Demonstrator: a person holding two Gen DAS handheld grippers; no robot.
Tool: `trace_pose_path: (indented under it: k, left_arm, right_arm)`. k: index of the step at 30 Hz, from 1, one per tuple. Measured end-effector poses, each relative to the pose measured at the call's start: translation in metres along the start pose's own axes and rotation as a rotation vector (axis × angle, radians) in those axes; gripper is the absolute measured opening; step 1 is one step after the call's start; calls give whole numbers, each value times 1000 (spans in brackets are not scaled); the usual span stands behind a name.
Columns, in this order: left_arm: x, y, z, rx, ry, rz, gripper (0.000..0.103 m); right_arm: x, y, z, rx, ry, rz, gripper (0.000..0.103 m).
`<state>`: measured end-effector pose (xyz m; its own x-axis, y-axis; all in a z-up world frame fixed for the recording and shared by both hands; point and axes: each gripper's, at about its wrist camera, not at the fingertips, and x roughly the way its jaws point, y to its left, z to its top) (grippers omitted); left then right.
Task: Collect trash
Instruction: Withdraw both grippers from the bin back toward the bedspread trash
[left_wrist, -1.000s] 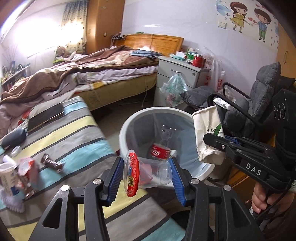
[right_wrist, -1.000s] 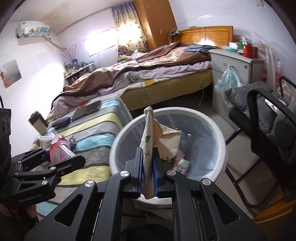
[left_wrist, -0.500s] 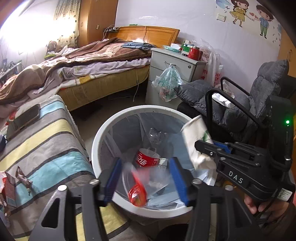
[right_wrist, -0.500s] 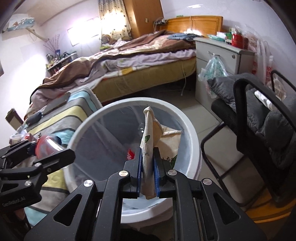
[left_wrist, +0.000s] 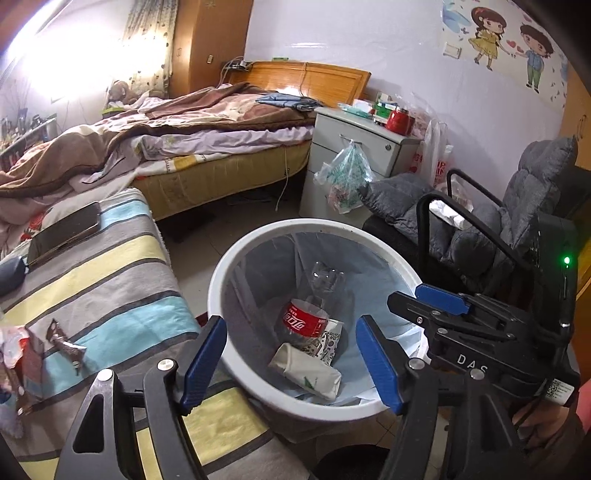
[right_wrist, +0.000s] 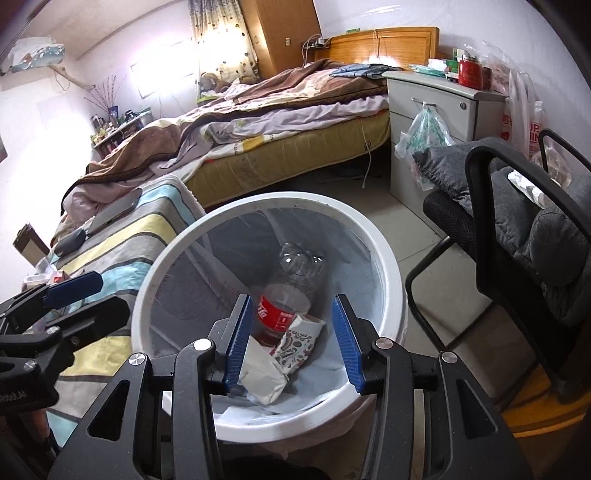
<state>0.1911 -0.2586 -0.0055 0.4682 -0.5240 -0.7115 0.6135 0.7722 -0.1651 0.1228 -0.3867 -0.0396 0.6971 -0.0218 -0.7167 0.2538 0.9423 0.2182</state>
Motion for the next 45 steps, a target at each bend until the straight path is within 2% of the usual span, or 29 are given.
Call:
trace_pose_path:
  k: [9,17,23,30,39,45]
  left_arm:
    - [-31,19,-10,-28,-30,48,72]
    - [-68,41,-32,-71,-79,93,72]
    - [-102,76,-56,-138,-107,186,72]
    - [-133,127,-85,-239,-121,281,72]
    - [-160,186,-118,-351,-124,359,72]
    - [-160,216,-126,-407,-100,377,72]
  right_arm:
    - [-11,14,-2,-11,-34,13,47]
    - [-25,37,-6,-50,-78,46,47]
    - [-26,64,-10,-100,-99,93,47]
    - [-20,102,-17,-155,-81,162,47]
    - [-12,145,-26,-210,-51,218,47]
    - [-2,172,-28,-245,-25,250,47]
